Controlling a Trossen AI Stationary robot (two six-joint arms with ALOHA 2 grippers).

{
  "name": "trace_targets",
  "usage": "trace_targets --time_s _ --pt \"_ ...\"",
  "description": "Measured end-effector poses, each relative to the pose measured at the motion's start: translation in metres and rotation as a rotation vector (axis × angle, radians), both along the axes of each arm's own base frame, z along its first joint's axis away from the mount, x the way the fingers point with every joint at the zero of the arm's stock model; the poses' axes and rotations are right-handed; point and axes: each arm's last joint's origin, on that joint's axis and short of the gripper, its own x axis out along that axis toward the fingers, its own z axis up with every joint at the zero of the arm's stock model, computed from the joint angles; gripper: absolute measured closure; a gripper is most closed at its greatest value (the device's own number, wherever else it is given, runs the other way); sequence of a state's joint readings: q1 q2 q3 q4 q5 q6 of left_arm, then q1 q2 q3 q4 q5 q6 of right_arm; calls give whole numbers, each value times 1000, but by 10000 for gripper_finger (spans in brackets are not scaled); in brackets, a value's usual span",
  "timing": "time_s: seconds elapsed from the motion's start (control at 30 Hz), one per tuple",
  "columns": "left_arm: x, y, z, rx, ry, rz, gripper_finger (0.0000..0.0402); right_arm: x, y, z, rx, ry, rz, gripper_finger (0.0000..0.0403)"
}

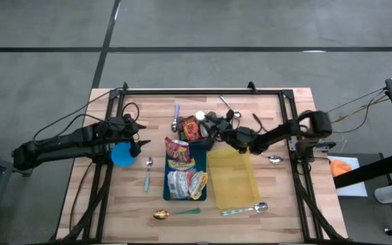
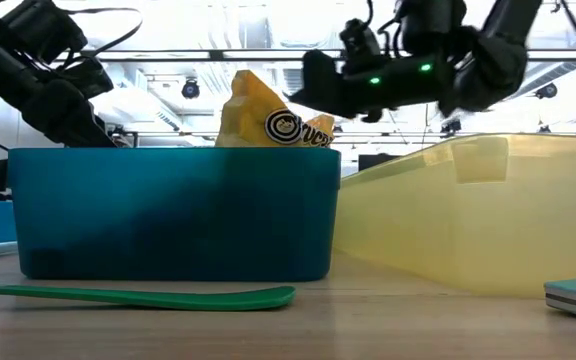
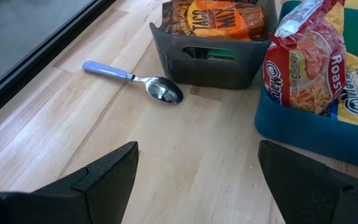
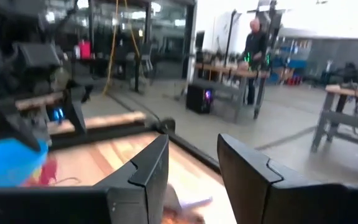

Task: Pick & Place Food Item
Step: Put the silver spoon into the yellow bin

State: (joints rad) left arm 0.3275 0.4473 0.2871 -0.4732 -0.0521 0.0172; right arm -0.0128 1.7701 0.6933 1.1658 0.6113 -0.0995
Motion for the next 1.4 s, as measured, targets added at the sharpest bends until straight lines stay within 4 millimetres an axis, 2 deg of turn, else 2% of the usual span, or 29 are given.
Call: trace_targets --time_s 0.33,0.6,0.87,1.17,1.4 --pt "0 0 0 0 0 0 66 -46 0 11 71 139 -2 266" --pt "0 0 0 0 0 0 66 -74 1 14 81 168 -8 266" --pt "0 0 0 0 0 0 66 -92 -4 17 163 160 -122 266" --pt "0 0 0 0 0 0 66 -95 -33 28 308 347 -264 266" --pt "0 0 0 0 0 0 66 -93 -73 53 409 384 -208 266"
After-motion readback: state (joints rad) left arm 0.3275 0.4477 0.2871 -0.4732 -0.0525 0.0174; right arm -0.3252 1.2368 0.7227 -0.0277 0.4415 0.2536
